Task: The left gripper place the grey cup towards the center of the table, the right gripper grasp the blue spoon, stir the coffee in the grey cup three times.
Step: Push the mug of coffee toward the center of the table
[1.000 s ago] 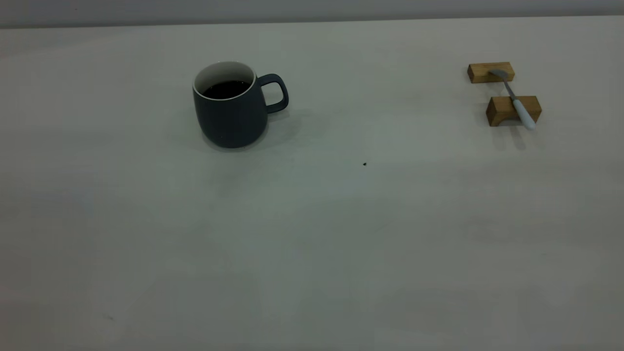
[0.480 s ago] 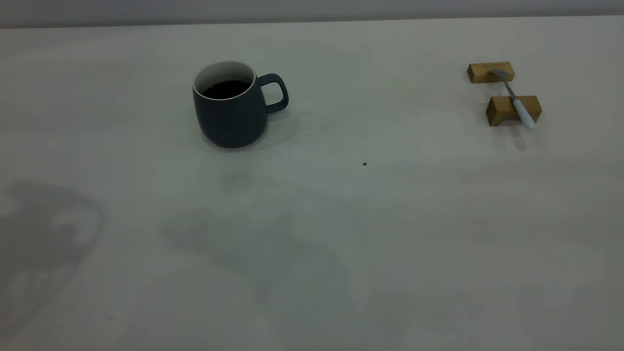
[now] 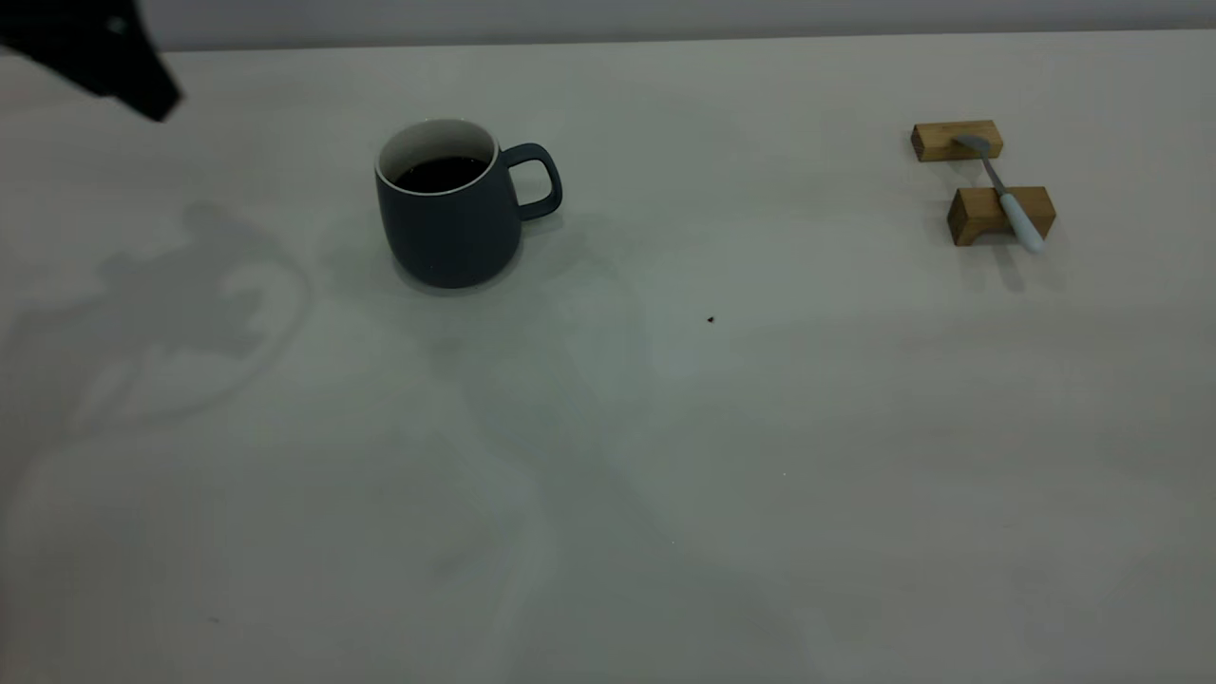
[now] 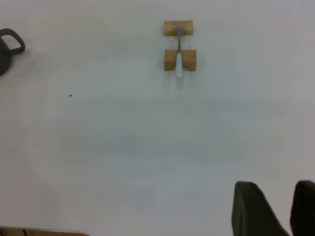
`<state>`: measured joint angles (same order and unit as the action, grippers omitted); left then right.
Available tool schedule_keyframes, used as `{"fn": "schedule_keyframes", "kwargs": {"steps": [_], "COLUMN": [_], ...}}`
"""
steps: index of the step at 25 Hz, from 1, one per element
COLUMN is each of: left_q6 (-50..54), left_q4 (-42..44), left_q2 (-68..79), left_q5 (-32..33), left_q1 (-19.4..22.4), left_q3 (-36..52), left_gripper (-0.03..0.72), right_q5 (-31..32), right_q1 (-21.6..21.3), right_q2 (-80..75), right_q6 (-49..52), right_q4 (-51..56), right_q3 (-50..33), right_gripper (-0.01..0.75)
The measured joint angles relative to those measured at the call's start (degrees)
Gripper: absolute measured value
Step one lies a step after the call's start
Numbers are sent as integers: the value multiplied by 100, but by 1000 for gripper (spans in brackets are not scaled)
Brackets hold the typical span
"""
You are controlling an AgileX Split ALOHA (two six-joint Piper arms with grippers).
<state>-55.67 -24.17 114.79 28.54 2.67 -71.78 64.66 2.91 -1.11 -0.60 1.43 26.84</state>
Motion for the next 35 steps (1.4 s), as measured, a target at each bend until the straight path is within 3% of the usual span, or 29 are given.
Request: {"fn": "schedule_keyframes", "kwargs": {"steps": [6,14,22,35], "left_q6": [-1943,-3507,-4383,-4456], "left_q4": [-224,-267,-367,-1121], "left_q2": [1217,2266,2601,2768], "left_q5": [22,-109,-254,-646], "left_q1": [-329,-775,-1227,-2141], "left_q3": [-894,-1681,-2021,-2181], "left_gripper": [585,585,585,585], "right_q5": [0,0,0,0], "right_q1": [0,0,0,0], "right_q2": [0,0,0,0], "right_q6": [-5,-5,-5,-5], "right_q4": [0,0,0,0], "right_q3": [0,0,0,0], "right_gripper": [238,238,238,238]}}
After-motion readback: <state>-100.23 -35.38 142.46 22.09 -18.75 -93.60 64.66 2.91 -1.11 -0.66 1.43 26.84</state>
